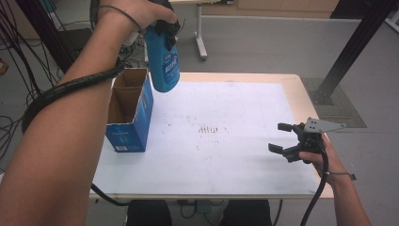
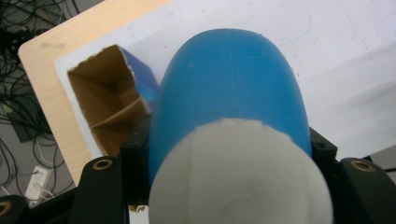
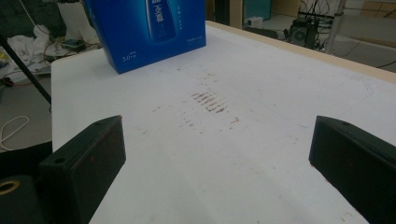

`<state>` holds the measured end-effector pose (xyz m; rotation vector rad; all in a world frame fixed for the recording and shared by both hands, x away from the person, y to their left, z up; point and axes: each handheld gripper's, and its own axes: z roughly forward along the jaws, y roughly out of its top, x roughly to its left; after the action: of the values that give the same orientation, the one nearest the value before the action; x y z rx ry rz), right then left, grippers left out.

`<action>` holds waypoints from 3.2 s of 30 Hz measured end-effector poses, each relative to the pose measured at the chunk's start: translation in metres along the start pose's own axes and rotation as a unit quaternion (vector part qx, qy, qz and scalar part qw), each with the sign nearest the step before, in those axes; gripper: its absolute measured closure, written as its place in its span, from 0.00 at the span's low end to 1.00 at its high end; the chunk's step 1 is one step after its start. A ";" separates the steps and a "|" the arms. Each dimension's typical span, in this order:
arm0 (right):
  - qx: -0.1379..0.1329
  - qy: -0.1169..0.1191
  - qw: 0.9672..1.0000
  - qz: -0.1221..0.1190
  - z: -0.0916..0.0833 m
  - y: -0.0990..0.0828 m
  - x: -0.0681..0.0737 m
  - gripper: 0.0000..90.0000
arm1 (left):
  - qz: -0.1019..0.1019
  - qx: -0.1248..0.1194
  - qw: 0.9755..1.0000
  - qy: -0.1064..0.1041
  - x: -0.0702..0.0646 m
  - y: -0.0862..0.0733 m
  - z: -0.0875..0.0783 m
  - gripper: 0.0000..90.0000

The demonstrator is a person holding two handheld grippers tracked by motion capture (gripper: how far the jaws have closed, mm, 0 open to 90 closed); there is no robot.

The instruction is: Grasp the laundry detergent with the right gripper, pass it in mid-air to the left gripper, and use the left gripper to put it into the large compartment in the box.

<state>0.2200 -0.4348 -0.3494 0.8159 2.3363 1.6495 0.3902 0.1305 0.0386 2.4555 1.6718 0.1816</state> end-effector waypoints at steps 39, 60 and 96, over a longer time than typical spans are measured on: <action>0.001 -0.009 1.000 0.005 0.000 -0.003 0.006 0.03 | -0.130 0.004 0.990 0.061 0.067 -0.028 0.001 0.42; 0.002 -0.009 1.000 -0.002 0.001 0.003 0.008 0.03 | -0.152 0.012 0.987 0.056 0.083 -0.042 0.019 0.42; -0.001 -0.015 1.000 0.003 -0.002 -0.004 0.008 0.03 | -0.152 0.036 0.986 0.054 0.083 -0.041 0.069 0.42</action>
<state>0.2112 -0.4334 -0.3504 0.8426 2.3150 1.6298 0.3972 0.2181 -0.0368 2.2354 2.1081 0.2209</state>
